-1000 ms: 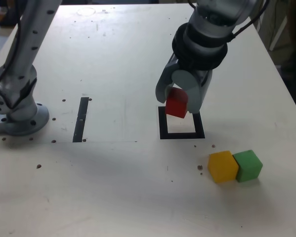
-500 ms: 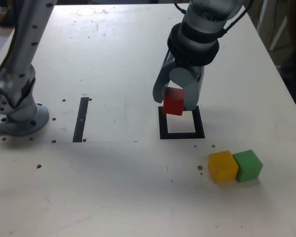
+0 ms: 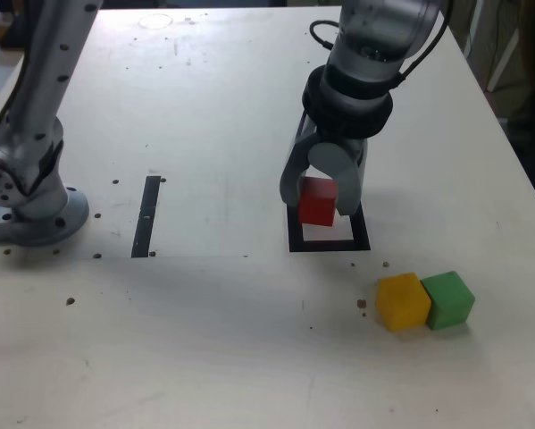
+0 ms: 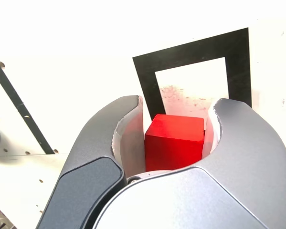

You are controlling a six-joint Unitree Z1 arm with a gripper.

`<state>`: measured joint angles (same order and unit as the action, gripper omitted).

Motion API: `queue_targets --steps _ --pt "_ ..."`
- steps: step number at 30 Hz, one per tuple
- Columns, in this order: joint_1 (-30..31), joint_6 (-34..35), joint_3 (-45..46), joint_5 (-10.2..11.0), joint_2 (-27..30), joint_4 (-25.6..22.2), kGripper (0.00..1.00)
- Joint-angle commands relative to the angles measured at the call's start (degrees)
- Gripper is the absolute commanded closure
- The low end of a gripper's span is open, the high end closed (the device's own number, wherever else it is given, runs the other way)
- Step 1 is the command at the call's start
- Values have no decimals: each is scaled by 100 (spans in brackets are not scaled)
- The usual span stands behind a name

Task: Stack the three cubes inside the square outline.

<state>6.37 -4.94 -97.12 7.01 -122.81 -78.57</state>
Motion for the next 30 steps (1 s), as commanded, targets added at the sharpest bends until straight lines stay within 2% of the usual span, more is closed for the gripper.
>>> queue_targets --steps 1,17,19,24,26,30 --pt "-5 16 28 -14 -77 44 56" --pt "-168 44 117 36 -184 200 54" --pt "-173 36 118 37 -193 212 44" --pt "-180 11 135 21 -235 227 5" --pt "-180 11 132 11 -246 232 1" --pt "-180 11 119 11 -247 234 1"
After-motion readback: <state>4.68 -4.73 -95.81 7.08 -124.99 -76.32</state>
